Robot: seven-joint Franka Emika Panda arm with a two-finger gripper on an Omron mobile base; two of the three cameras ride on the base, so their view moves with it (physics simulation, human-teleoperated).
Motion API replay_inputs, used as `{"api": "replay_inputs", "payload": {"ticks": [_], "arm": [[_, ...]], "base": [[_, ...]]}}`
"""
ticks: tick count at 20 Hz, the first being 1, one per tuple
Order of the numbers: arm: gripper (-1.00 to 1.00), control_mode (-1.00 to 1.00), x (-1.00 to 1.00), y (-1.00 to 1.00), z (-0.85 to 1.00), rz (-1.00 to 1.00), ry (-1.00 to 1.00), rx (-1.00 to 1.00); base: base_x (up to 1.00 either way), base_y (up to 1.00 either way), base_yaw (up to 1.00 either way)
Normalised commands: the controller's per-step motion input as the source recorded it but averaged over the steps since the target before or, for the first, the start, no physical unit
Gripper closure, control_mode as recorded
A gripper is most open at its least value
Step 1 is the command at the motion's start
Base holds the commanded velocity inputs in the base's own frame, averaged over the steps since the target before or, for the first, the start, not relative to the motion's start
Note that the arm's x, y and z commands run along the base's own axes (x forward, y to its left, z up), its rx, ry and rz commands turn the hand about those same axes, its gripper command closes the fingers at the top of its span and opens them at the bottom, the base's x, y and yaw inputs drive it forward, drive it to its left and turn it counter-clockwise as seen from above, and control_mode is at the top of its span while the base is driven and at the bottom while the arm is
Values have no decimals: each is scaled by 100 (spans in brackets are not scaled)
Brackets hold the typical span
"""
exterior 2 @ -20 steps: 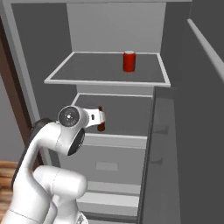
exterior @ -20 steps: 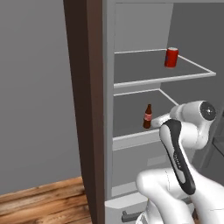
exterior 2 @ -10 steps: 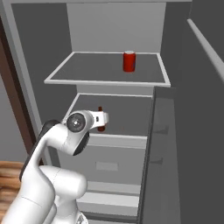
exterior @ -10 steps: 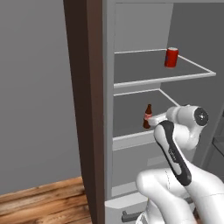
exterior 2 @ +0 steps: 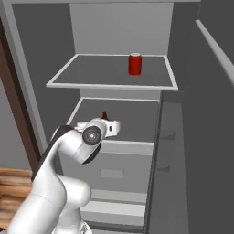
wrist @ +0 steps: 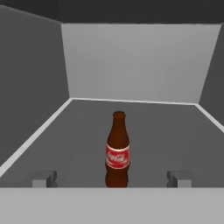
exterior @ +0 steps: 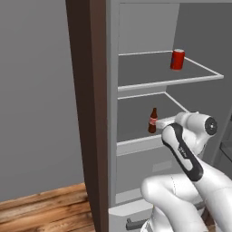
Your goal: Open the fridge, grab two sodas, and place both sodas inside the bowl with ice on the dining counter.
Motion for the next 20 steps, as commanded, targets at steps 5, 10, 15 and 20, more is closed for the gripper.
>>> {"api": "replay_inputs", "payload": {"ticks": [5,10,15,20], "arm": [[-100,-100,28,-6,-9,0,0,3],[-100,-100,31,0,-12,0,0,0],[-100,-100,29,0,-15,0,0,0],[-100,-100,33,1,-16,0,0,0]], "base": [[0,0,0],[0,0,0],[0,0,0],[0,0,0]]}}
